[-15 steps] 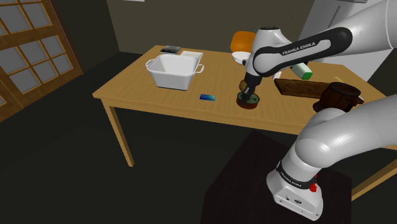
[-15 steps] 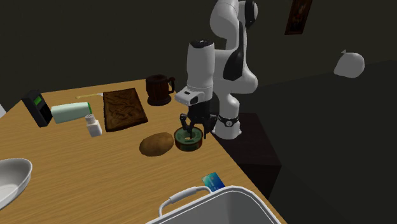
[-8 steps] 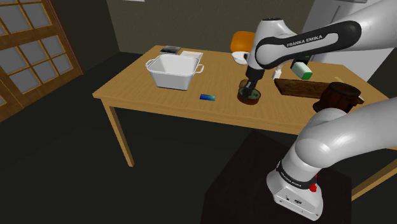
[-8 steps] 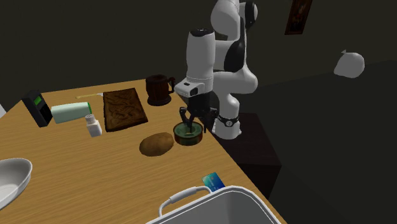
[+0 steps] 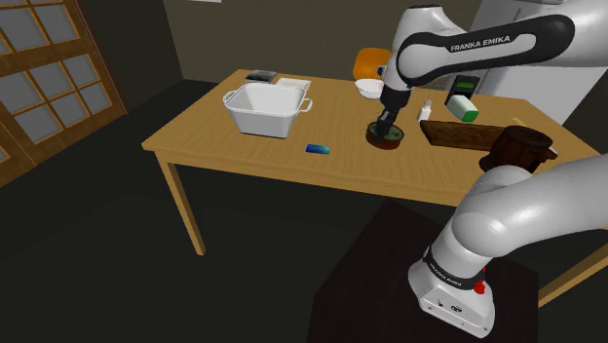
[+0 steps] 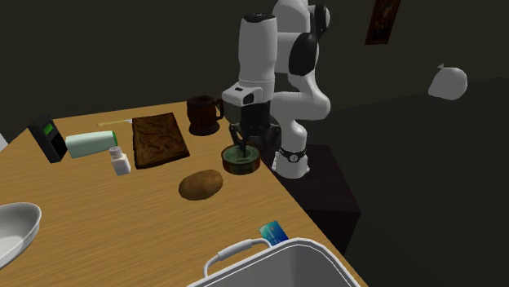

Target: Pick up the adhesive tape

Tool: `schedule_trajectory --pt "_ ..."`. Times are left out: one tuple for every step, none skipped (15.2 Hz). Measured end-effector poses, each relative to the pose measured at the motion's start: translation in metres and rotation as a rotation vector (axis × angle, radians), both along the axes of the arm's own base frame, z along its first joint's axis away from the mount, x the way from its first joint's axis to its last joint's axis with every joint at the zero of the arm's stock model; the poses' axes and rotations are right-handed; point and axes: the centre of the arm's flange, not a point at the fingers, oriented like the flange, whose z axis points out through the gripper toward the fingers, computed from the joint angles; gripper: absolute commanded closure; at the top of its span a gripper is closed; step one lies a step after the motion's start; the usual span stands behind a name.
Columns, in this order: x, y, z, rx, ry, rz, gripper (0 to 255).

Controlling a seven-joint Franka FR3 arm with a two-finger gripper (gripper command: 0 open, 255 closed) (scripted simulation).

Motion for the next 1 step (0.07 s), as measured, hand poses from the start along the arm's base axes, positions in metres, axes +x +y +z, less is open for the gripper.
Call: schedule_trajectory --pt "0.0005 -0.0006 0.0029 0.0 0.0 0.0 255"
